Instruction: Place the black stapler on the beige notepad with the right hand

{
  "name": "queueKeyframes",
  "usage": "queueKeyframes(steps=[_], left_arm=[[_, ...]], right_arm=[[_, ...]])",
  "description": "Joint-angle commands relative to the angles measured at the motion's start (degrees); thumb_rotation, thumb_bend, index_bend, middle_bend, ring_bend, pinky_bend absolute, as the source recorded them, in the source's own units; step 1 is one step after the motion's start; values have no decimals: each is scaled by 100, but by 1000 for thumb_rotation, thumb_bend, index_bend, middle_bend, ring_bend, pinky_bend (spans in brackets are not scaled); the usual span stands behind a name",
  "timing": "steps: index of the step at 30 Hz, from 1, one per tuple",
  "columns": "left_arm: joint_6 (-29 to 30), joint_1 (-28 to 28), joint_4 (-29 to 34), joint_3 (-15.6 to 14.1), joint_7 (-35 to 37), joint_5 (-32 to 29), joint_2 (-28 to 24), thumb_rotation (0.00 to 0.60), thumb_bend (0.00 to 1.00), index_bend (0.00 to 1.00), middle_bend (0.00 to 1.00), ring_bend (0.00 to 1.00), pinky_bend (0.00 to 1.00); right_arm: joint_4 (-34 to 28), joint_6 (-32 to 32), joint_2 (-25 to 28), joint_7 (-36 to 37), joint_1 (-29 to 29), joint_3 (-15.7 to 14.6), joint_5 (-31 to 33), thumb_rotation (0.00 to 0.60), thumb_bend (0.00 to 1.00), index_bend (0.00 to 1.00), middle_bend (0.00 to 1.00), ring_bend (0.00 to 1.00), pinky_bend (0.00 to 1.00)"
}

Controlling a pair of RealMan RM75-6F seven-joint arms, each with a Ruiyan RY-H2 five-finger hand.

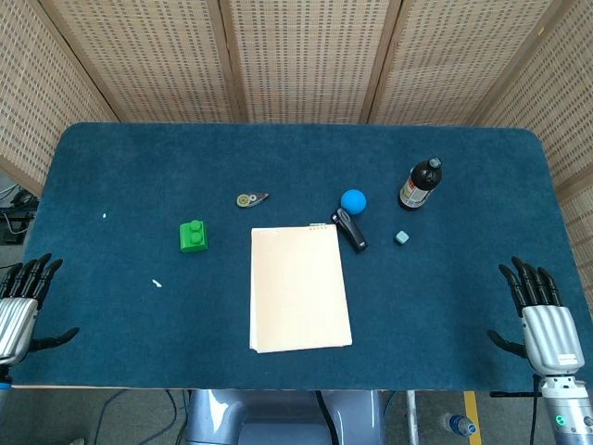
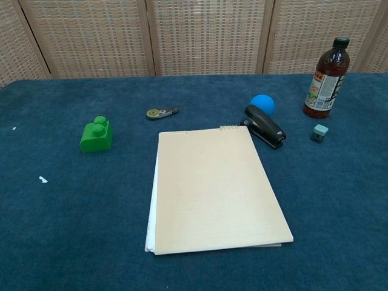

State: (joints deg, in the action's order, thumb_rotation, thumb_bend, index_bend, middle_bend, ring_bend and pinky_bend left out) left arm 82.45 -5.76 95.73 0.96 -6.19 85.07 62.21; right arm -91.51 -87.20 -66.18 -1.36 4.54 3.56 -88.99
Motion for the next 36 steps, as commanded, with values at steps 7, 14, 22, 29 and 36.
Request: queueKeyframes(steps=[7, 14, 22, 29, 36], left_arm=[[191, 68, -53, 34, 122, 65, 50, 600, 0, 0, 0, 0, 0], [114, 28, -91, 49, 146, 36, 54, 600, 0, 0, 0, 0, 0], [65, 25, -68, 42, 130, -11, 29, 600, 0, 0, 0, 0, 0], [188, 62, -86, 73, 234, 25, 30, 600, 0, 0, 0, 0, 0], [193, 50, -133, 118, 260, -18, 50, 600, 0, 0, 0, 0, 0]], right_arm=[[-76, 159, 31, 181, 19, -74, 23, 600, 196, 0, 0, 0, 26], [-105, 231, 57, 186, 51, -49, 88, 600, 196, 0, 0, 0, 26], [-140, 204, 66, 156, 35, -83, 33, 600, 196, 0, 0, 0, 27], [-248, 245, 31, 113, 82, -73, 4, 600, 196, 27, 0, 0, 27], [-871, 722, 22, -496, 538, 208, 131, 600, 195, 174, 0, 0, 38]])
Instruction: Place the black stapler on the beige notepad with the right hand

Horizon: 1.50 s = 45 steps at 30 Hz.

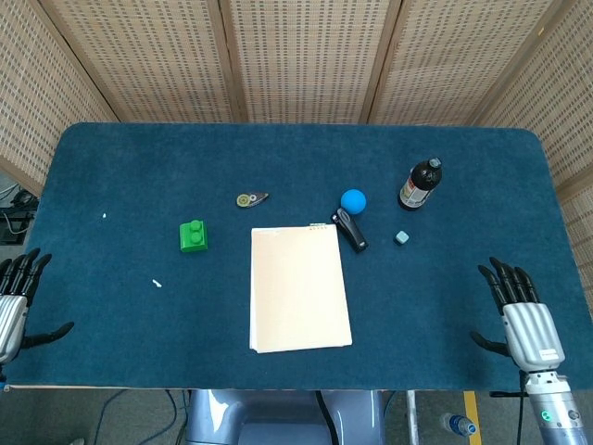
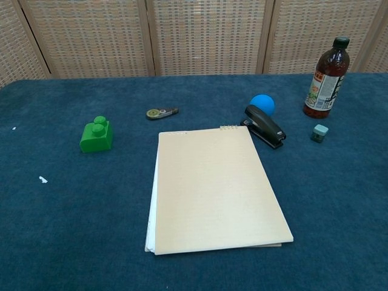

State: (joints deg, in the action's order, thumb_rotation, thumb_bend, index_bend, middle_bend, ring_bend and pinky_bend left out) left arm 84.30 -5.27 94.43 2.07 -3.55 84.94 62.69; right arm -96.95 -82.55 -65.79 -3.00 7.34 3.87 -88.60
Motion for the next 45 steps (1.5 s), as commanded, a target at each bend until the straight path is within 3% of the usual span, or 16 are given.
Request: queueKeyframes(steps=[1, 9, 15, 21, 27, 33, 45], left_arm=[[14, 2, -2, 10, 0, -6, 1, 600, 0, 0, 0, 0, 0], [-23, -10, -9, 15, 51, -21, -10, 600, 0, 0, 0, 0, 0], [-33, -30, -35, -10, 32, 53, 29, 600, 0, 0, 0, 0, 0], [-51, -48, -72, -3, 33, 49, 55, 600, 0, 0, 0, 0, 0], [-164, -90, -152, 30, 173, -53, 61, 600, 0, 0, 0, 0, 0], [-273, -137, -221, 38, 311, -94, 59, 600, 0, 0, 0, 0, 0], [-371, -181, -347, 95, 420, -238, 84, 600, 0, 0, 0, 0, 0]], right_arm=[[-451, 355, -40, -448, 353, 243, 141, 600, 196, 188, 0, 0, 43], [-1271, 1142, -578, -1742, 1154, 810, 1168, 600, 192, 326, 4, 0, 56], [-1191, 1481, -1451, -2863, 1830, 1148, 2500, 600, 187, 366, 32, 0, 57], [-786, 1463, -2097, -3529, 2311, 1286, 3178, 600, 195, 362, 31, 0, 56], [-315, 1478, -2608, -3805, 2808, 1621, 3881, 600, 212, 362, 33, 0, 56], [139, 1528, -2882, -3917, 3151, 1751, 4198, 600, 287, 374, 45, 0, 56], [1367, 1809, -3527, -3448, 3692, 2069, 4796, 600, 292, 377, 48, 0, 56]])
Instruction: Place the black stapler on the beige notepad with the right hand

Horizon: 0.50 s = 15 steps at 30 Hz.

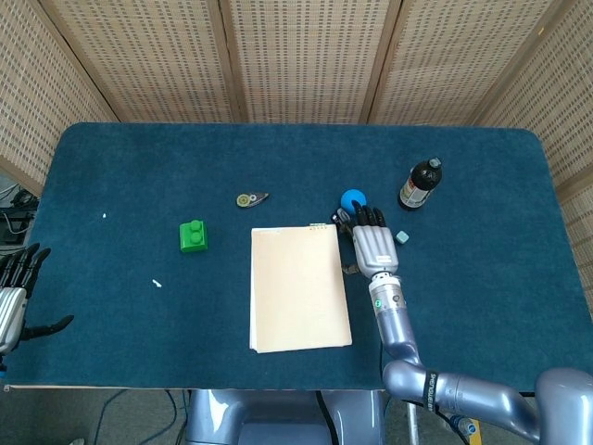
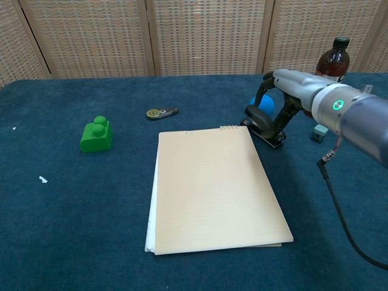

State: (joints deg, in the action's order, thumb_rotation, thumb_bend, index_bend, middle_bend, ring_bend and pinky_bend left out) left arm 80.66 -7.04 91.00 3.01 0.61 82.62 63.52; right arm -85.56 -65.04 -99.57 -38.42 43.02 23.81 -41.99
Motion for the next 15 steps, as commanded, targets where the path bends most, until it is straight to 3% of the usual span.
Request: queueKeyframes(steps=[1, 15], left_arm=[[-14, -7, -9, 2, 6, -11, 3, 600, 0, 0, 0, 0, 0], [-157, -63, -99, 7, 105, -95, 12, 600, 0, 0, 0, 0, 0]], right_arm=[[285, 69, -177, 100, 151, 85, 167, 600, 293, 377, 48, 0, 56], [1416, 216, -714, 209, 661, 295, 606, 600, 293, 378, 43, 0, 54]])
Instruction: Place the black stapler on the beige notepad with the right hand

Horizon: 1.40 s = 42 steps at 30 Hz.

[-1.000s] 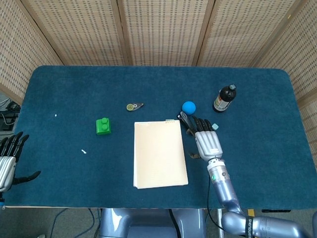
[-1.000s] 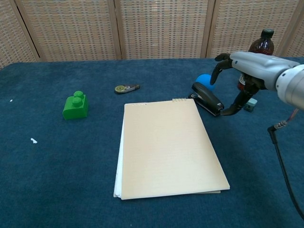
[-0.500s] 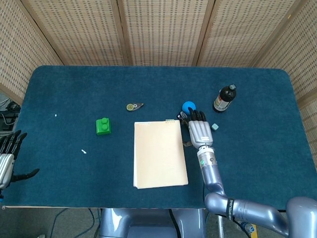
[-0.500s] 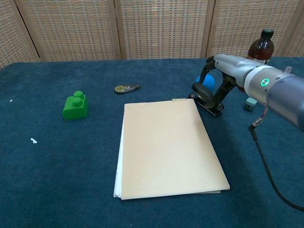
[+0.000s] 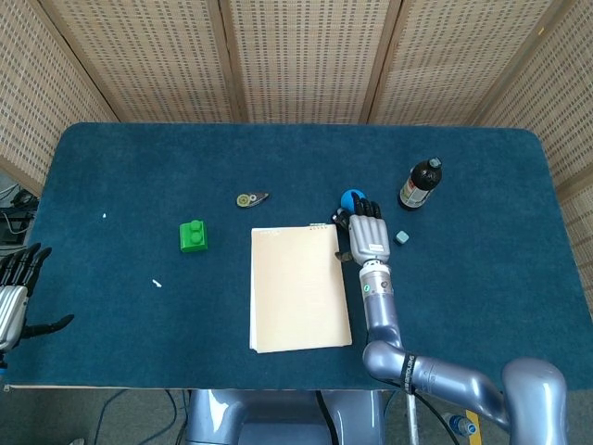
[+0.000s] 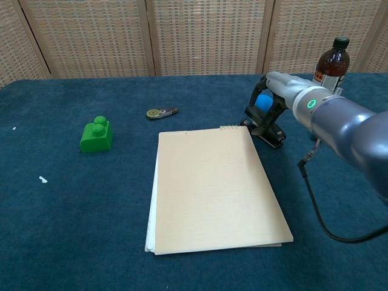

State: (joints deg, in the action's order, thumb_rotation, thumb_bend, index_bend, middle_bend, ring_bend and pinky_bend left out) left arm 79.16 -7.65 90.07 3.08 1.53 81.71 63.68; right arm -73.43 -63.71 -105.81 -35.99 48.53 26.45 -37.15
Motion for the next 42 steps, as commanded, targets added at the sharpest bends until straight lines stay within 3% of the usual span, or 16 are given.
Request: queueKeyframes(steps=[1, 30, 42], left_arm=[[-7, -1, -8, -3, 18, -3, -7, 600, 0, 0, 0, 0, 0], [-18, -28, -5, -53, -64, 58, 7, 600, 0, 0, 0, 0, 0], [-11, -36, 32, -76, -108, 96, 11, 600, 0, 0, 0, 0, 0]], right_arm=[[271, 100, -111, -46, 138, 45, 160, 600, 293, 375, 40, 0, 53], [1701, 619, -603, 356, 500, 178, 424, 600, 293, 308, 0, 0, 52], [1764, 588, -534, 411, 447, 227, 410, 600, 293, 307, 0, 0, 52]])
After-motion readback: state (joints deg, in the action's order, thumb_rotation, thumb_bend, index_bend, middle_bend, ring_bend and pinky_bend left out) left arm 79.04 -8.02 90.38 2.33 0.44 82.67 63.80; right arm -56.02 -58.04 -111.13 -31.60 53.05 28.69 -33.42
